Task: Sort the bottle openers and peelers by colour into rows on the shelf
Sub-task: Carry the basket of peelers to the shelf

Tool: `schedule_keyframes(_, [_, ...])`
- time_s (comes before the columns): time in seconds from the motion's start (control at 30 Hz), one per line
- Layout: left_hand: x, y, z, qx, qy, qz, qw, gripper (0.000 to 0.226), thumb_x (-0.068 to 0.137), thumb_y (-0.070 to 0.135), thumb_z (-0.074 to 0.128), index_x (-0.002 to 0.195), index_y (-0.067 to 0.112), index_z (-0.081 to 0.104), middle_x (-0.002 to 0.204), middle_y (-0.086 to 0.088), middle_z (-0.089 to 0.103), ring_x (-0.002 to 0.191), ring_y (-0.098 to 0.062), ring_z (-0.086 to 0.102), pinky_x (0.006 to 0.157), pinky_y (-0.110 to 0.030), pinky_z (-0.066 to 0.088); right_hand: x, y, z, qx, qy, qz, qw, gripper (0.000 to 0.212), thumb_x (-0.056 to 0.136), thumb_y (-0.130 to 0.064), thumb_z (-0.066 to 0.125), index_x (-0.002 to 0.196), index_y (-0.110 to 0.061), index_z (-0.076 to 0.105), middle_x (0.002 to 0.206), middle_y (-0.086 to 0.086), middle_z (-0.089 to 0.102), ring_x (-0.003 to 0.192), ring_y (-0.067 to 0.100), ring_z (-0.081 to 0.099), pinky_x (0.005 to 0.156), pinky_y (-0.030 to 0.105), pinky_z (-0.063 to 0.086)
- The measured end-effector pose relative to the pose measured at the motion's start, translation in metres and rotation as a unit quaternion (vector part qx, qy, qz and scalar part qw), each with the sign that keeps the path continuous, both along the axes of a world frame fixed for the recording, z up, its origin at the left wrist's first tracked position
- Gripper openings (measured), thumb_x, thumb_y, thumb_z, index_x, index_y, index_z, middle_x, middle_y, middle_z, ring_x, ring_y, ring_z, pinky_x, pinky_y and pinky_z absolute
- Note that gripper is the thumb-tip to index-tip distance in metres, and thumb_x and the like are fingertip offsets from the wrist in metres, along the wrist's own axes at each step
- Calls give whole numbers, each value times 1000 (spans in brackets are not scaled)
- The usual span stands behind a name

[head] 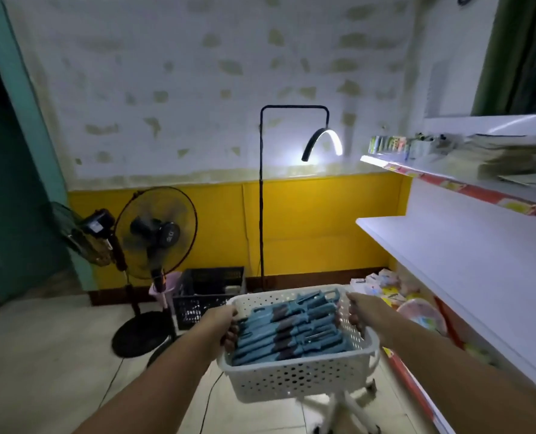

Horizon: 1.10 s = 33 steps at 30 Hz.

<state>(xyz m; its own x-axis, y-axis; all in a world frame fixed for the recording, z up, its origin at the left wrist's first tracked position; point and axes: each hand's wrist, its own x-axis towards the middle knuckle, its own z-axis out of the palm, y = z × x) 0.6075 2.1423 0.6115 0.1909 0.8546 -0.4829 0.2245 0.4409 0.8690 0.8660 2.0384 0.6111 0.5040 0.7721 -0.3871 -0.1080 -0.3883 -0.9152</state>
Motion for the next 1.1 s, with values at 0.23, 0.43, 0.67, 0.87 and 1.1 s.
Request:
schedule_keyframes(0.23, [77, 137, -6, -14, 37, -63, 997, 38, 98, 18, 40, 61, 13, 42, 42, 0, 36, 34, -10, 26, 33, -18, 22, 55, 105, -6, -15, 7, -71, 997, 43, 97, -26, 45, 58, -11, 51, 36, 0, 51, 31, 11, 47, 45, 27, 33])
schedule_keyframes(0.43, [142, 253, -16, 16, 75, -57, 995, 31, 96, 13, 41, 66, 9, 49, 48, -2, 40, 40, -13, 31, 39, -22, 27, 125, 233, -19, -28, 2, -69, 997, 32, 88, -28, 63, 62, -10, 56, 58, 8, 56, 53, 20, 51, 55, 31, 40])
schedule_keyframes(0.67, [190, 373, -14, -27, 76, -110, 991, 27, 98, 14, 38, 78, 3, 52, 47, -3, 40, 40, -13, 35, 38, -20, 31, 173, 351, -21, -68, -40, -90, 993, 33, 85, -32, 66, 67, -5, 60, 59, 9, 56, 52, 21, 49, 51, 30, 38])
schedule_keyframes(0.87, [248, 487, -31, -25, 84, -180, 980, 26, 95, 8, 44, 71, 3, 52, 44, -4, 41, 40, -15, 37, 38, -20, 34, 206, 433, -42, -112, -54, -165, 978, 31, 83, -34, 68, 84, -3, 67, 84, 14, 72, 83, 28, 68, 80, 41, 56])
schedule_keyframes(1.1, [343, 597, -37, 64, 201, -353, 911, 14, 86, 6, 57, 95, -4, 58, 73, -11, 58, 57, -16, 57, 43, -23, 44, 233, 472, -52, -85, -28, -287, 954, 26, 91, -32, 59, 86, -8, 66, 82, 11, 68, 76, 23, 64, 72, 34, 53])
